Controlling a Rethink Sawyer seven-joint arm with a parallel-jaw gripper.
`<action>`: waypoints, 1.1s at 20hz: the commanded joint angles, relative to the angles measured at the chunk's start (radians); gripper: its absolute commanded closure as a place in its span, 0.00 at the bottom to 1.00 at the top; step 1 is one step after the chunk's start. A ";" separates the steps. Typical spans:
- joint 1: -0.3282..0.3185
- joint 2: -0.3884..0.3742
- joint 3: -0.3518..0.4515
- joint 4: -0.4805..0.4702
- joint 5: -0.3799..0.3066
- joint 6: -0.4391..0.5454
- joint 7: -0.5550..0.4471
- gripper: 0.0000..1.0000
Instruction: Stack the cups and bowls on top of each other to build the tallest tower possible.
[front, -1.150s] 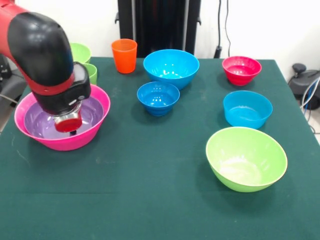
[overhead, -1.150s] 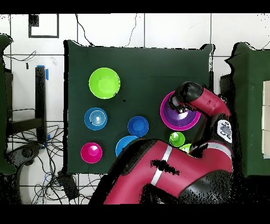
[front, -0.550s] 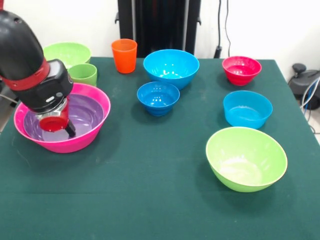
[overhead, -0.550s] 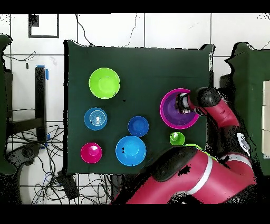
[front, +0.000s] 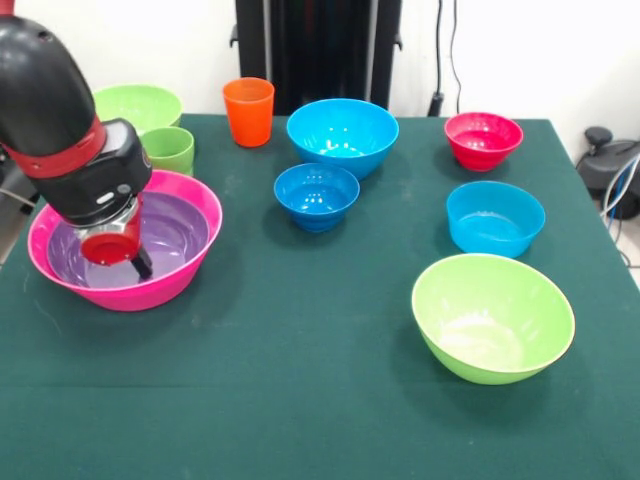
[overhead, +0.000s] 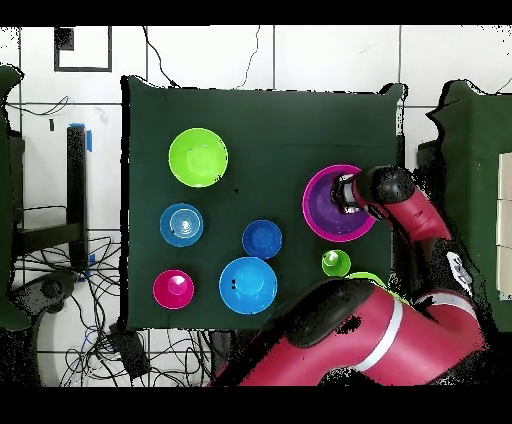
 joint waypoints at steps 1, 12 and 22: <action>0.126 -0.043 0.005 0.082 -0.035 -0.121 0.147 1.00; 0.223 -0.155 -0.136 0.060 -0.015 0.023 0.160 1.00; 0.256 -0.183 -0.212 -0.079 -0.053 0.143 0.103 1.00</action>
